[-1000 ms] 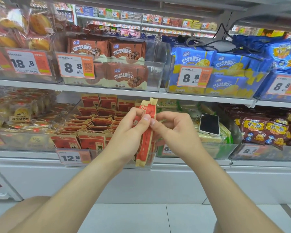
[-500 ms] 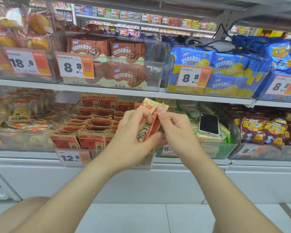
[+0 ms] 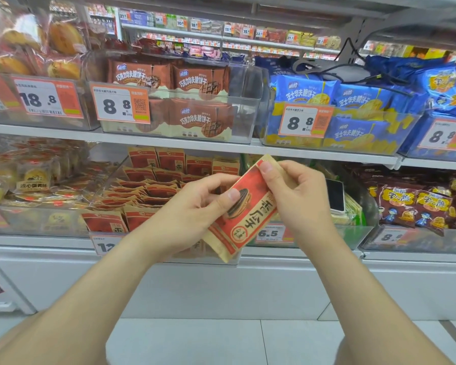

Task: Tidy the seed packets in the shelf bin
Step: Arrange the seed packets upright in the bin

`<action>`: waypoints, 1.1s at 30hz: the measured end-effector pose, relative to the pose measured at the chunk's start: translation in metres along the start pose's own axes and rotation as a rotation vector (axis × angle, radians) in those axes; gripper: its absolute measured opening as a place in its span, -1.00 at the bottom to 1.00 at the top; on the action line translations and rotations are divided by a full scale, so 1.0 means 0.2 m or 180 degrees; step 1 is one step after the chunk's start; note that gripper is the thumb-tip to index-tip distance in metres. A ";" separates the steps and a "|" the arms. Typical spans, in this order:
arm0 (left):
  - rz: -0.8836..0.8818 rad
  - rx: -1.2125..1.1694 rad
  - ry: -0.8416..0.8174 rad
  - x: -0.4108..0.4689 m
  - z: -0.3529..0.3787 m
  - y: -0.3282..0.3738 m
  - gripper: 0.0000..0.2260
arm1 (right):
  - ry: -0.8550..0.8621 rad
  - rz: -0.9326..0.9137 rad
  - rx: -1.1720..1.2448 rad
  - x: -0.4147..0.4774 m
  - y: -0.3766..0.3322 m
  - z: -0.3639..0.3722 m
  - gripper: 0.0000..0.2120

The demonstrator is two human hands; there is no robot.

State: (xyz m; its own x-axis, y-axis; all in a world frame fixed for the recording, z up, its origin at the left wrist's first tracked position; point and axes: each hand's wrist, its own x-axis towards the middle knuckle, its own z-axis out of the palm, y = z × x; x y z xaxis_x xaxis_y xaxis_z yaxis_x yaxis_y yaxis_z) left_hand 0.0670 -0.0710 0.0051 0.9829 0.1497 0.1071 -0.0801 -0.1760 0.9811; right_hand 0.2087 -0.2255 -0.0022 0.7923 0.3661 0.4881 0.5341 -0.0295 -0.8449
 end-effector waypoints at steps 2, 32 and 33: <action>-0.0261 -0.0022 -0.0123 0.01 -0.02 -0.01 -0.72 | 0.0251 -0.0255 -0.0068 0.01 0.00 -0.02 -0.76; 0.0395 0.1704 0.1423 0.22 -0.19 -0.11 -0.85 | 0.0564 -0.0817 -0.0146 0.07 -0.02 -0.05 -0.76; 0.0277 0.1943 0.1479 0.24 -0.20 -0.13 -0.82 | 0.0570 -0.0941 -0.0268 0.08 0.00 -0.04 -0.76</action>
State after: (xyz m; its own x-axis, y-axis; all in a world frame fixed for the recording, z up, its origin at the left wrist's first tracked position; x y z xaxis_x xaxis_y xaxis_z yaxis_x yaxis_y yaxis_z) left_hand 0.1093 -0.0196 -0.0086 0.7959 0.4803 0.3687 0.0844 -0.6910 0.7179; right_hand 0.2238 -0.2275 0.0068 0.6350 0.2016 0.7458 0.7646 -0.0260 -0.6440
